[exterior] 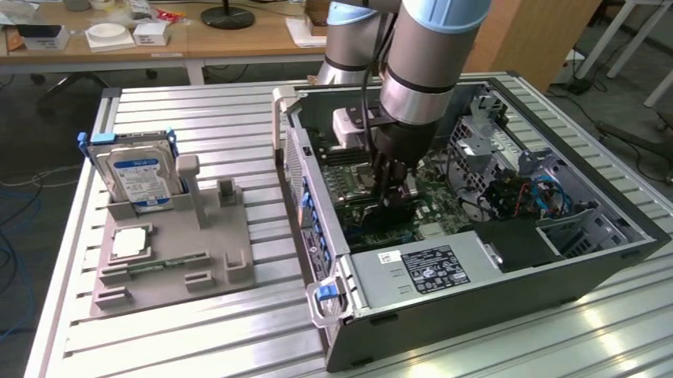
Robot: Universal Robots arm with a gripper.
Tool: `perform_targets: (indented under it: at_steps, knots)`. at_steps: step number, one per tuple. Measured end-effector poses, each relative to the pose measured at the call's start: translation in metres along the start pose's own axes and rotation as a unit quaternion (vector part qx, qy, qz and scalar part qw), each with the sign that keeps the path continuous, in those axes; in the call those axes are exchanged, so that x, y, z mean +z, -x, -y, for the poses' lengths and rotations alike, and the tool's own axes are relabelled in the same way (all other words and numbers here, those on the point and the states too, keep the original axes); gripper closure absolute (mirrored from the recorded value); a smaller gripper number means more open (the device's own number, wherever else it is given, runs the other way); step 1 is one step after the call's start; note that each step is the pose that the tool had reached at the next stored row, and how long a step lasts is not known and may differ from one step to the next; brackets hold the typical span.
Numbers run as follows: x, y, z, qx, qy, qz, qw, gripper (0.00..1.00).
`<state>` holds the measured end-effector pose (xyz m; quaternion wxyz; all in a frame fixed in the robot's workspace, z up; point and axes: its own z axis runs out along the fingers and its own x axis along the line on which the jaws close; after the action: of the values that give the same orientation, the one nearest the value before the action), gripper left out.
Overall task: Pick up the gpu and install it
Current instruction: 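Insert the gpu into the slot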
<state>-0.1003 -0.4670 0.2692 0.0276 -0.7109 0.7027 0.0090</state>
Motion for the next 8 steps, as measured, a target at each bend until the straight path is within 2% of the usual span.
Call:
perform_targets:
  at_steps: [8]
  knots:
    - [-0.0088,0.0004,0.0002,0.0,-0.0016,0.0,1.0,0.66]
